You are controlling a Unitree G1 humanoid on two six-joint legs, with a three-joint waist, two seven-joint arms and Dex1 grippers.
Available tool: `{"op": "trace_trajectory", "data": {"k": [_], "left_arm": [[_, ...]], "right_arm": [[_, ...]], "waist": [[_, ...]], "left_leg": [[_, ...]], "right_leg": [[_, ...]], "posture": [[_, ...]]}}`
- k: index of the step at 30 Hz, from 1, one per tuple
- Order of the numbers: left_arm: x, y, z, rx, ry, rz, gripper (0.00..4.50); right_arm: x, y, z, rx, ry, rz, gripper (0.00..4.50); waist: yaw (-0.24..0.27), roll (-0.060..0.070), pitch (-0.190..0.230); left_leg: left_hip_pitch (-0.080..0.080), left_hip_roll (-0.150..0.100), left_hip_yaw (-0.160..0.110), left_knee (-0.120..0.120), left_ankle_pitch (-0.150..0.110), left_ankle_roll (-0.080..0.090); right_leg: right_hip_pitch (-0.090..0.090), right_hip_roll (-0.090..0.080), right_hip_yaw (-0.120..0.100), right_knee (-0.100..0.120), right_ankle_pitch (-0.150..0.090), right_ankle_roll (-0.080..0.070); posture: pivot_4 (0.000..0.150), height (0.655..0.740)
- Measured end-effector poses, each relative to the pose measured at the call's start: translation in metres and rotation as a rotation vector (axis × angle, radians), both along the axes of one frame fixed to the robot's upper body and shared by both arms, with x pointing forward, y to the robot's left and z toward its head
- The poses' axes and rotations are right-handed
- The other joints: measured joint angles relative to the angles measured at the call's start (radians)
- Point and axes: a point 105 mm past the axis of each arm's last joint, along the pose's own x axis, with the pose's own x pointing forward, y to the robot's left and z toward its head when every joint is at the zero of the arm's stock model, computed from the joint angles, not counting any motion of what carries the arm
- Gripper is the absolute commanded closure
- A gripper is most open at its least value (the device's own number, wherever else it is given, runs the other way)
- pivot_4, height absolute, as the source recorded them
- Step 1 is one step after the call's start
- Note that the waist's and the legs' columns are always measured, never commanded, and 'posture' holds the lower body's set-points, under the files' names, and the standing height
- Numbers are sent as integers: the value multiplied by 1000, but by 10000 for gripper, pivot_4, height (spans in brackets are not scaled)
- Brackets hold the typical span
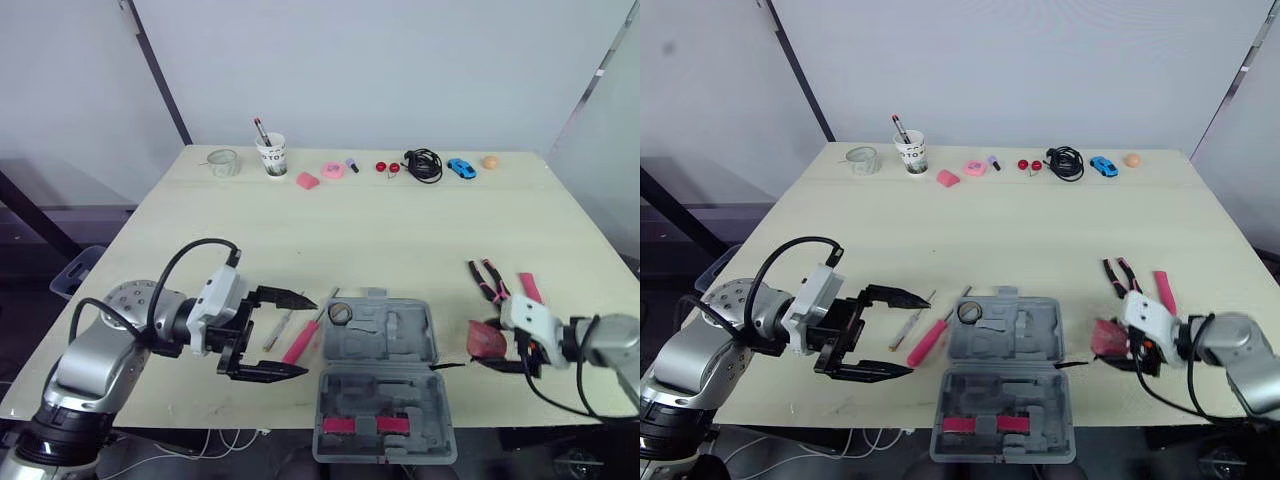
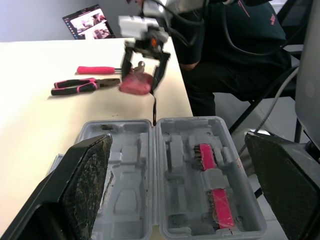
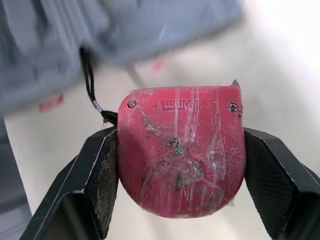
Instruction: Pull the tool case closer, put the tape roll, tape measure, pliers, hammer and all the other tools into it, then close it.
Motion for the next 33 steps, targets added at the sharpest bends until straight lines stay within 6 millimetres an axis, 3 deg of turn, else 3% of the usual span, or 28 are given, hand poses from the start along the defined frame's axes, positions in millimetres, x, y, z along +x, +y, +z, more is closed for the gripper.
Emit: {"op": "trace_trajectory", "data": {"k": [5, 12, 26, 29, 33], "left_arm": [[5, 3, 0, -14, -6, 61, 0], [9, 10, 0, -25, -4, 132, 0], [17, 22, 0, -33, 20, 253, 0], [17, 24, 0, -31, 32, 262, 0], [17, 24, 1, -31, 34, 266, 0]], "right_arm": [[11, 37, 38, -34, -19, 108, 15057], [23, 67, 44, -127, -30, 184, 15057], [46, 104, 13, -335, -42, 269, 15057], [47, 104, -4, -392, -27, 284, 15057], [54, 102, -12, -421, -45, 282, 15057]], "waist": [[7, 0, 0], [3, 0, 0], [2, 0, 0], [3, 0, 0], [1, 0, 0]], "left_leg": [[-1, 0, 0, 0, 0, 0], [-1, 0, 0, 0, 0, 0], [-1, 0, 1, 0, 0, 0], [-1, 0, 1, 0, 0, 0], [-1, 0, 1, 0, 0, 0]], "right_leg": [[0, -1, -1, 0, 0, 0], [0, -1, -1, 0, 0, 0], [0, -1, -3, 0, 0, 0], [0, -1, -3, 0, 0, 0], [0, -1, -3, 0, 0, 0]], "posture": [[1500, 7400], [1500, 7400], [1500, 7400], [1500, 7400], [1500, 7400]]}}
